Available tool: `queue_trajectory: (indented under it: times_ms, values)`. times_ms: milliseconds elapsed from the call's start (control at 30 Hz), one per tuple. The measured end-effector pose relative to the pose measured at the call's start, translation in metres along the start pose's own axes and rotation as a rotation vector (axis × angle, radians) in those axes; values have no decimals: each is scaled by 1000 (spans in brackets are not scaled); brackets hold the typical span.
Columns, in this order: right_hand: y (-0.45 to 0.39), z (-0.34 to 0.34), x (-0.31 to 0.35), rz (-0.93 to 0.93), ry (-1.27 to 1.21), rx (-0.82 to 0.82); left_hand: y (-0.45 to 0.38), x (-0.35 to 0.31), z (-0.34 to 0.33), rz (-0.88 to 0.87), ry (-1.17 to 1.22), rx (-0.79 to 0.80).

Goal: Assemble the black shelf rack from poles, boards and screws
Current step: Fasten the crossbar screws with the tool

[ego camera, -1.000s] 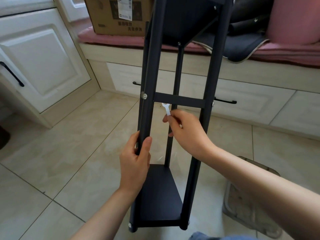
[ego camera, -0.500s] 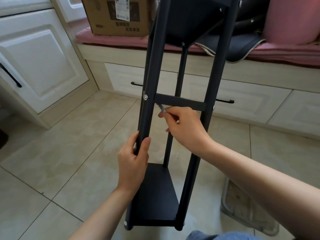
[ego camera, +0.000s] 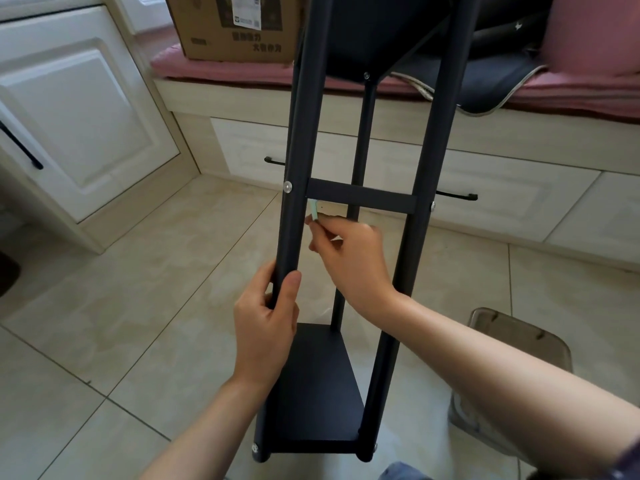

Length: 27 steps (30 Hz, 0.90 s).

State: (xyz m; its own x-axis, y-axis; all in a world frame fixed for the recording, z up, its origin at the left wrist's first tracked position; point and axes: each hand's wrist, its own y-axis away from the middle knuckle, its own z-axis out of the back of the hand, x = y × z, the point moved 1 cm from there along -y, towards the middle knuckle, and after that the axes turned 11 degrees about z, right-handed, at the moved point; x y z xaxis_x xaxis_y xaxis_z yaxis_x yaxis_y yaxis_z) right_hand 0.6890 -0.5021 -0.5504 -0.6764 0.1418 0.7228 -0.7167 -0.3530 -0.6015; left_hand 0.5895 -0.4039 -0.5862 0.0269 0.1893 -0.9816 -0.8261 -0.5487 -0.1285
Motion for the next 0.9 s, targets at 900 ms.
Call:
queue_trajectory:
  times_ms: [900]
  values:
    - [-9, -28, -6, 11, -67, -8, -6, 7, 11, -26, -25, -44]
